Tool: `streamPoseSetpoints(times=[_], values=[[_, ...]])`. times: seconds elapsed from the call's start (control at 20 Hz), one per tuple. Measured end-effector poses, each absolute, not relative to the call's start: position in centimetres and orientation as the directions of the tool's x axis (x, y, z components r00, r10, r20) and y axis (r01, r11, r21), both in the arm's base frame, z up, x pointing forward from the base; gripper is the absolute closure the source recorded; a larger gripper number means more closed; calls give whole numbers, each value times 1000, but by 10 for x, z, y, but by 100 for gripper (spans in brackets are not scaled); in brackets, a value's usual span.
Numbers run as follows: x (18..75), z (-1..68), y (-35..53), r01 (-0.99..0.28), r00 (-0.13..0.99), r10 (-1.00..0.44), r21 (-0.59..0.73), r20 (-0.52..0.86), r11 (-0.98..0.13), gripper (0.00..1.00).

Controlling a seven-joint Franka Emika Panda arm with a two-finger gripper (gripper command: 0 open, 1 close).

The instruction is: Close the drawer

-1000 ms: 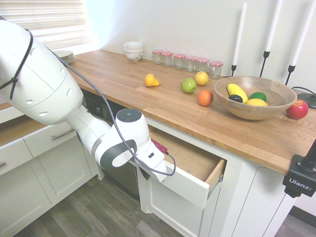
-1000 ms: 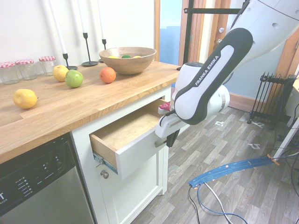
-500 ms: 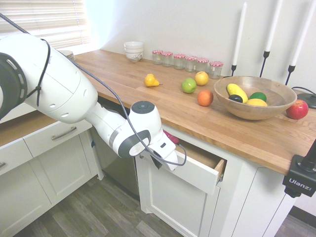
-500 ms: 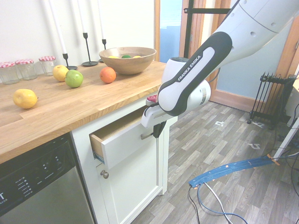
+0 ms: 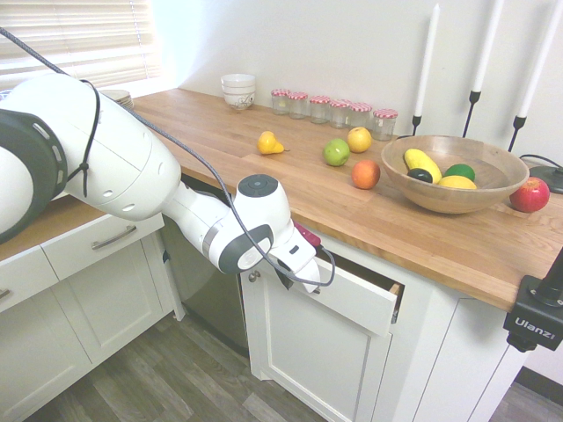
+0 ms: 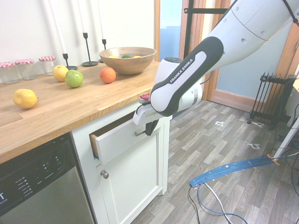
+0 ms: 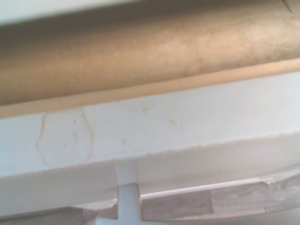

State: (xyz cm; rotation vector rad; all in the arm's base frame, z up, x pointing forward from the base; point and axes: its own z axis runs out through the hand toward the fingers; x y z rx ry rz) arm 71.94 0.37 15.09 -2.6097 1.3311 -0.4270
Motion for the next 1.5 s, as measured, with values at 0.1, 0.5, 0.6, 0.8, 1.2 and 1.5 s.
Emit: streamPoseSetpoints(times=[0.1,0.5,0.6,0.8,1.2,1.5], values=[[731,149,0,-763,555,-814,-284,170,-580,100],[757,145,-6,-769,554,-816,-274,166,-578,100],[757,144,-6,-769,554,-815,-273,166,-578,100],[757,144,-6,-769,557,-814,-268,163,-580,100],[710,121,-3,-782,617,-785,-69,52,-620,100],[660,173,-27,-776,630,-775,23,48,-630,100]])
